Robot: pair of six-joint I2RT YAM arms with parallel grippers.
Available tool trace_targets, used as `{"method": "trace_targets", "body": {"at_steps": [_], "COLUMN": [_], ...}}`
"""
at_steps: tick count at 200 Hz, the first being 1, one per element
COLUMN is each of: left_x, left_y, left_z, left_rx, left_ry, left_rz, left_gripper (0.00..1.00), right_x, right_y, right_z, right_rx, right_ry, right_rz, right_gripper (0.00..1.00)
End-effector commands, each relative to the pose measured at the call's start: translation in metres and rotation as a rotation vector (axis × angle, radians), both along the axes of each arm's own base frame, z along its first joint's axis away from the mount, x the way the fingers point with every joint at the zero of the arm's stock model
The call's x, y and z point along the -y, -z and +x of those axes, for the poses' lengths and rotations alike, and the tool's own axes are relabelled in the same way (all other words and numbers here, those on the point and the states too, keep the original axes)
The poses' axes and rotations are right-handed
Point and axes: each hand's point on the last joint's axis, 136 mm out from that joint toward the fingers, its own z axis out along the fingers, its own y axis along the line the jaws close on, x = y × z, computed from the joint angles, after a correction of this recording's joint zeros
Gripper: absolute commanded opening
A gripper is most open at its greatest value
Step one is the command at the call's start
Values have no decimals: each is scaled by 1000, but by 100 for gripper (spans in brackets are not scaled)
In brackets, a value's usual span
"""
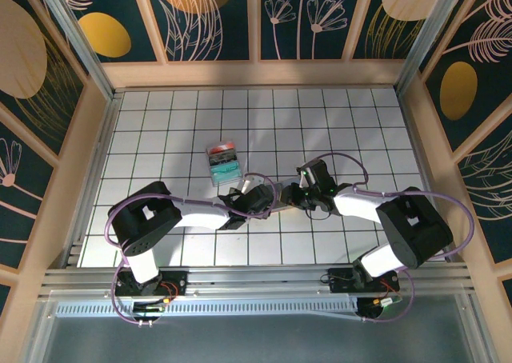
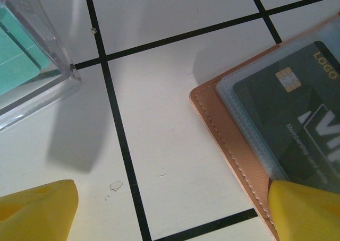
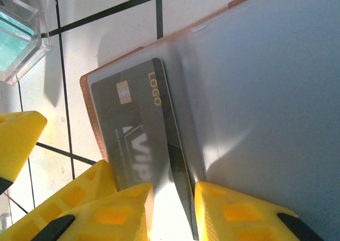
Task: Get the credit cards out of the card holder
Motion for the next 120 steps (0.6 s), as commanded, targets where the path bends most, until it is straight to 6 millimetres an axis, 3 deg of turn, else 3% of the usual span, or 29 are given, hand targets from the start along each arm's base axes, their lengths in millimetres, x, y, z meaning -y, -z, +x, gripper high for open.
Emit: {"method": "trace_targets", "body": {"at_steps": [1, 45, 120], "left_x": [-8, -13, -2], "left_y": [13, 7, -33], "left_z": [-6, -3, 11], "left_rx": [-34, -13, 74], "left_ry": [13, -4, -61], "left_rz": [66, 85, -37], "left_gripper": [92, 92, 93], "right_x": [15, 13, 6], "right_y": [17, 14, 6], "right_z": [-3, -3, -3], "right_rx": [-34, -20, -10], "right_ry": [35, 23, 16], "right_rz": [-92, -120, -88], "right_gripper": [29, 29, 29]}}
